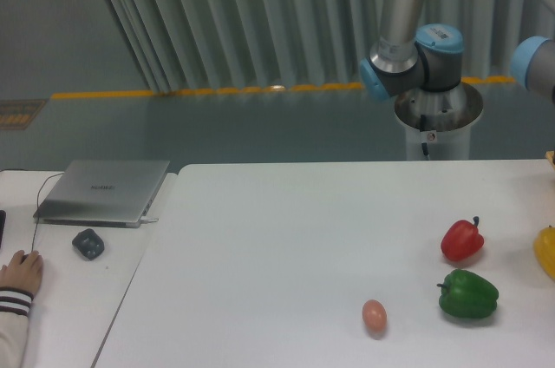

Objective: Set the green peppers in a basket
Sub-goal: 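Move the gripper down over the green bell pepper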

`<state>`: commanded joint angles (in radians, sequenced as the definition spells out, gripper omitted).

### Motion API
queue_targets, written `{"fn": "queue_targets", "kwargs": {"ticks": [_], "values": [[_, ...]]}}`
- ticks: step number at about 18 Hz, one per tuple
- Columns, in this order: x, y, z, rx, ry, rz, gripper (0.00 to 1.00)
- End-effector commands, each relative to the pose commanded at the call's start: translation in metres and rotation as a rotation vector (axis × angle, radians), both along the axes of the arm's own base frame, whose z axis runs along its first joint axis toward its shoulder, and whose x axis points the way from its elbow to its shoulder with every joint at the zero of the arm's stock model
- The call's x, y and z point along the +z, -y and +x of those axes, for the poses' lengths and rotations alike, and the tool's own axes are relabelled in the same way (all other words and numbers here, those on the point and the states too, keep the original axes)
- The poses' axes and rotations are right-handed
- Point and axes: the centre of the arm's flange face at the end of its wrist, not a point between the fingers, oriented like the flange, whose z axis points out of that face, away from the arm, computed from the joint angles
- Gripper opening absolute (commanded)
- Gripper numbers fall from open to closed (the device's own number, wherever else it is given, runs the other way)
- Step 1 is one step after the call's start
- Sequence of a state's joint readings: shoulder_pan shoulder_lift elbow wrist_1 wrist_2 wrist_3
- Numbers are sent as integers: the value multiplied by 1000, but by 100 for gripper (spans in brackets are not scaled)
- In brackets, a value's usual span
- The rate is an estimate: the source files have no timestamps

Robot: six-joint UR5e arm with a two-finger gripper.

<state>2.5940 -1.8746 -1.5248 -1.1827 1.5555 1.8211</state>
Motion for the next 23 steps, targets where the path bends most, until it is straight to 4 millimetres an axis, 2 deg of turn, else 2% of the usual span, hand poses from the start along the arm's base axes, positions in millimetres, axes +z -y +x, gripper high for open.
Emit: {"fn": "queue_targets", "kwargs": {"ticks": [4,11,15,19,23], "values": [[4,-10,12,-13,-8,3,100],[-3,-62,71,-150,-52,-75,100],[-18,-87,81,-243,-47,-93,100],[-32,-104,81,-301,-44,-110,100],[-58,-127,86,-334,-64,-108,100]]}}
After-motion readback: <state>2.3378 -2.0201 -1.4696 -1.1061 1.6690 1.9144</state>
